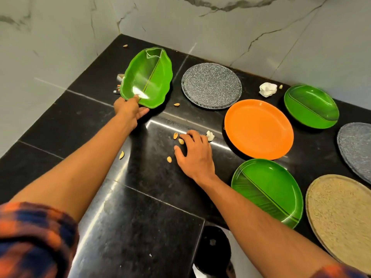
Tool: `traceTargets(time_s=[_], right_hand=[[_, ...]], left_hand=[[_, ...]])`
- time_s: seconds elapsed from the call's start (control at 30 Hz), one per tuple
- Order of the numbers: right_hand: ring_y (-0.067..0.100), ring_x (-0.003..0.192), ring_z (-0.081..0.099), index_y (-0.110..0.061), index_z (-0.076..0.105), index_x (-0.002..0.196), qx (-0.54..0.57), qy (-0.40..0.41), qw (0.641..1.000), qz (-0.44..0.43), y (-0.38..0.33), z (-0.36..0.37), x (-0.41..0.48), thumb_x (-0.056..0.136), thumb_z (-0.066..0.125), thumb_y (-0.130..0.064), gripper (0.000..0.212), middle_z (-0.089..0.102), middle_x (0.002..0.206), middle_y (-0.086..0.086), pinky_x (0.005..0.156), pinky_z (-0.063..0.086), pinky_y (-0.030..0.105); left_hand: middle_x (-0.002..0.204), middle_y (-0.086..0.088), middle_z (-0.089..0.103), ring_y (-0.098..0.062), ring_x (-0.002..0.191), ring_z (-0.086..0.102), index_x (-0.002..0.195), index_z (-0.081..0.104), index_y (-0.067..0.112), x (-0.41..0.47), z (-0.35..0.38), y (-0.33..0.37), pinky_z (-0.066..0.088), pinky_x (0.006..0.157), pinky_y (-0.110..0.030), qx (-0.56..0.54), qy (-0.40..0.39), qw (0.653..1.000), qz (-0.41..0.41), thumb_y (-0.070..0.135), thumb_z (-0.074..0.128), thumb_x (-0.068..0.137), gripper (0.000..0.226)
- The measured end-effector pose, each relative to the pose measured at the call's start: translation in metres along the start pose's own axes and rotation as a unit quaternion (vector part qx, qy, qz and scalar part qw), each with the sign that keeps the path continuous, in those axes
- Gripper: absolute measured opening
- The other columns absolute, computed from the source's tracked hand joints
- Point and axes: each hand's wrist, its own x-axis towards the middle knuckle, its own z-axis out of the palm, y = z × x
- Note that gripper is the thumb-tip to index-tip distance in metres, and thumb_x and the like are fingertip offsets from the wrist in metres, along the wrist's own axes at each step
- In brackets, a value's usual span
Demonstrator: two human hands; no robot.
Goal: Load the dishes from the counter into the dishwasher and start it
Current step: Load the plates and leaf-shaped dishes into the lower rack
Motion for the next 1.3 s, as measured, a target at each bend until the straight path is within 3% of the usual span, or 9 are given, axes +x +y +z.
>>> traceTargets(time_s=[0.13,0.27,0.43,0.63,0.77,0.87,0.93,1.07,1.3], right_hand=[[0.023,0.109,0.05,-0.018,0.07,0.114,0.076,-0.009,0.997,0.017,0.004,-0.002,0.002,0.091,0.062,-0.039,0.032,0.058,0.12,-0.002,0.091,0.045,0.035],[0.021,0.091,0.062,-0.01,0.076,0.091,0.225,0.001,0.969,0.097,0.004,-0.017,0.013,0.09,0.064,-0.023,0.018,0.07,0.096,0.006,0.084,0.047,0.036],[0.007,0.067,0.053,-0.018,0.067,0.094,0.536,-0.081,0.813,0.215,0.004,-0.075,0.016,0.1,0.056,-0.012,0.014,0.064,0.083,0.002,0.06,0.042,0.023],[0.005,0.063,0.057,-0.018,0.07,0.097,0.559,0.03,0.805,0.197,0.048,-0.174,-0.073,0.098,0.061,-0.023,0.011,0.067,0.077,-0.002,0.052,0.038,0.019],[0.008,0.077,0.06,-0.023,0.073,0.098,0.448,0.056,0.889,0.082,0.091,-0.242,-0.15,0.09,0.066,-0.04,0.02,0.069,0.085,-0.007,0.065,0.046,0.021],[0.008,0.086,0.064,-0.026,0.075,0.103,0.281,0.014,0.96,0.014,0.128,-0.289,-0.217,0.084,0.074,-0.046,0.028,0.069,0.097,-0.013,0.075,0.048,0.019],[0.007,0.086,0.064,-0.029,0.076,0.107,0.2,-0.055,0.978,0.009,0.143,-0.31,-0.258,0.078,0.079,-0.052,0.037,0.071,0.097,-0.011,0.076,0.049,0.019],[0.011,0.101,0.068,-0.037,0.072,0.117,0.053,-0.156,0.985,0.047,0.177,-0.32,-0.342,0.072,0.064,-0.07,0.056,0.075,0.108,-0.013,0.088,0.054,0.032],[0.028,0.107,0.066,-0.033,0.072,0.117,-0.048,-0.194,0.953,0.229,0.224,-0.281,-0.503,0.094,0.061,-0.045,0.028,0.074,0.111,0.0,0.08,0.049,0.035]], left_hand=[[0.121,-0.015,0.068,-0.024,0.074,0.072,0.119,0.055,0.016,-0.046,-0.048,-0.008,0.059,0.058,-0.03,-0.013,0.008,0.999,0.042,0.016,0.059,0.1,0.019],[0.113,-0.016,0.066,-0.02,0.063,0.07,0.116,0.055,0.015,-0.112,-0.097,-0.026,0.058,0.053,-0.027,0.047,0.025,0.993,0.106,0.017,0.059,0.1,0.016],[0.09,-0.012,0.07,-0.019,0.064,0.07,0.115,0.057,0.017,-0.211,-0.14,-0.053,0.059,0.057,-0.027,0.101,0.01,0.984,0.147,0.017,0.059,0.101,0.015],[0.071,-0.005,0.071,-0.014,0.056,0.069,0.114,0.059,0.017,-0.33,-0.127,-0.097,0.06,0.057,-0.029,0.185,-0.057,0.962,0.195,0.011,0.061,0.099,0.016],[0.069,0.001,0.075,-0.013,0.062,0.072,0.117,0.058,0.014,-0.392,-0.095,-0.128,0.061,0.06,-0.027,0.245,-0.183,0.933,0.191,0.004,0.057,0.1,0.02],[0.075,-0.005,0.076,-0.022,0.068,0.073,0.105,0.065,0.023,-0.422,-0.069,-0.161,0.063,0.064,-0.042,0.329,-0.275,0.876,0.218,0.013,0.064,0.096,0.014],[0.075,-0.01,0.074,-0.035,0.073,0.073,0.102,0.065,0.024,-0.437,-0.051,-0.179,0.061,0.067,-0.053,0.402,-0.308,0.824,0.254,0.031,0.066,0.089,0.015],[0.063,-0.005,0.067,-0.023,0.059,0.066,0.092,0.059,0.018,-0.471,-0.004,-0.228,0.057,0.061,-0.045,0.477,-0.388,0.723,0.314,0.048,0.061,0.084,0.031],[0.06,0.003,0.054,-0.013,0.06,0.055,0.079,0.053,0.018,-0.505,0.033,-0.347,0.039,0.056,-0.03,0.533,-0.54,0.549,0.352,0.042,0.06,0.089,0.027]])
